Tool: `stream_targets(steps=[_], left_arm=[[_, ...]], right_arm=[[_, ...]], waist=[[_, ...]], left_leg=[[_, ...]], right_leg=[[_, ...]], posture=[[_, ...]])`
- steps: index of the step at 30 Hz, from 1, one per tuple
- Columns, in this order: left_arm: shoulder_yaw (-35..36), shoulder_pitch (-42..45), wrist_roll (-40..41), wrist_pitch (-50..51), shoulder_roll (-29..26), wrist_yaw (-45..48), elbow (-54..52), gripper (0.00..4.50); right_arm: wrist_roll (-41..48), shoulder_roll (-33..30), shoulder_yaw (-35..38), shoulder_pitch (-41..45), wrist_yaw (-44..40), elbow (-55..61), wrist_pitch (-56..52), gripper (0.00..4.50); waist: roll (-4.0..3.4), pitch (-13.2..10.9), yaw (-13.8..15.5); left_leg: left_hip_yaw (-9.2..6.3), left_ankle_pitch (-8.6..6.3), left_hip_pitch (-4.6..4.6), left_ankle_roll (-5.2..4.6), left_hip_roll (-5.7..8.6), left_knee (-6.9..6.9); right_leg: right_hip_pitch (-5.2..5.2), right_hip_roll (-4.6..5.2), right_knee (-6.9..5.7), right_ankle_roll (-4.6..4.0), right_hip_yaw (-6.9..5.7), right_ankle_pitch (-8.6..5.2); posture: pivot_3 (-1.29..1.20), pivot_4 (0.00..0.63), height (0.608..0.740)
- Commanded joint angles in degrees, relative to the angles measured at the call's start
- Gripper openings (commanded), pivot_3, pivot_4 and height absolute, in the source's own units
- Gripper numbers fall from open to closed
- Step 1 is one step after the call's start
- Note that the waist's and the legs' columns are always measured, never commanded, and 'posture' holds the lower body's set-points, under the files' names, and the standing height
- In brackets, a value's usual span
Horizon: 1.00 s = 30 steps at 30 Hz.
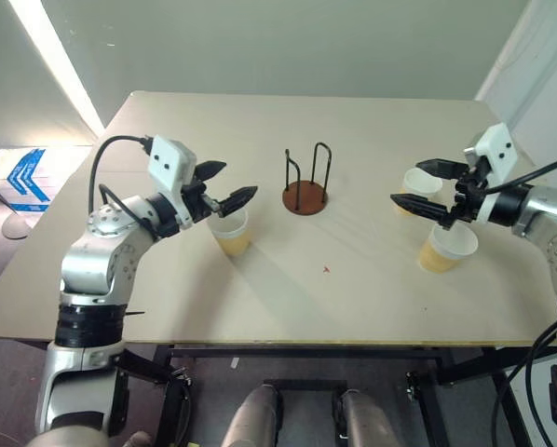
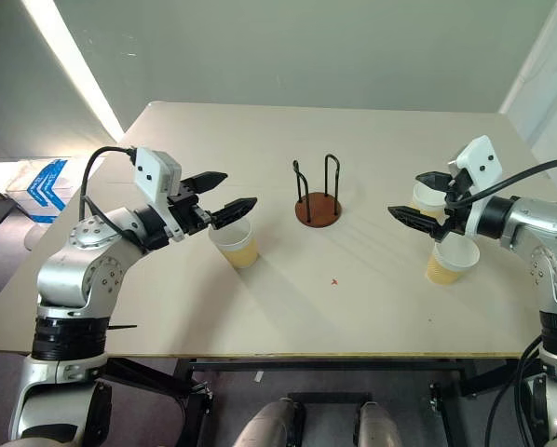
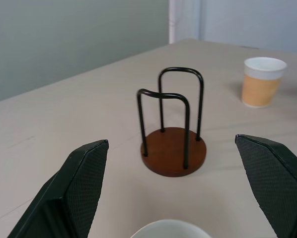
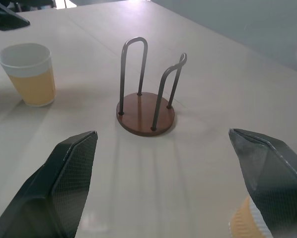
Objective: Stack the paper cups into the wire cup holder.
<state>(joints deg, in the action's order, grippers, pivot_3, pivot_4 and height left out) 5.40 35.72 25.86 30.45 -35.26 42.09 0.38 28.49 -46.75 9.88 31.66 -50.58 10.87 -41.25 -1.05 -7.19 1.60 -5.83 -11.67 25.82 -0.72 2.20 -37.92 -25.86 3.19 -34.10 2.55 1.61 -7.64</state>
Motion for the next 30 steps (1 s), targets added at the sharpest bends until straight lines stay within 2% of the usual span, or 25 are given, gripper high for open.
stream_targets(steps=[1,10,18,30], left_arm=[[-0.23,3.54,-0.94,-1.98,0.02,1.30,1.69,4.50],[-2.71,6.28,-3.89,-2.54,1.91,2.35,6.29,4.50],[-3.39,7.14,-4.52,-1.60,2.58,2.69,7.17,4.50],[-7.06,11.89,-9.82,-0.96,4.13,1.24,13.13,4.50]], right_arm=[[4.85,-1.27,4.51,-1.12,0.32,6.07,-3.18,4.48],[9.39,-2.56,6.85,-3.50,1.54,10.38,-6.83,4.48],[9.86,-1.90,6.83,-2.91,3.57,9.70,-6.83,4.48],[10.08,-2.16,5.52,-2.18,4.75,9.82,-6.64,4.48]], waist=[[0.01,-0.01,-0.05],[0.02,-0.01,-0.08],[0.02,-0.01,-0.05],[0.02,-0.01,0.12]], left_leg=[[0.00,0.00,0.01,0.00,0.00,0.00],[0.01,0.10,0.00,-0.15,0.01,-0.01],[0.01,0.16,0.01,-0.26,0.02,-0.01],[0.02,0.20,0.04,-0.32,0.04,-0.04]], right_leg=[[-0.01,0.00,0.00,0.00,0.00,0.00],[0.01,-0.01,0.03,0.04,0.02,0.00],[0.01,0.00,0.05,0.14,0.03,0.01],[0.02,0.01,0.07,0.24,0.04,0.05]], posture=[[0.00,0.150,0.740],[0.00,0.150,0.740],[0.00,0.150,0.740],[0.00,0.150,0.740]])
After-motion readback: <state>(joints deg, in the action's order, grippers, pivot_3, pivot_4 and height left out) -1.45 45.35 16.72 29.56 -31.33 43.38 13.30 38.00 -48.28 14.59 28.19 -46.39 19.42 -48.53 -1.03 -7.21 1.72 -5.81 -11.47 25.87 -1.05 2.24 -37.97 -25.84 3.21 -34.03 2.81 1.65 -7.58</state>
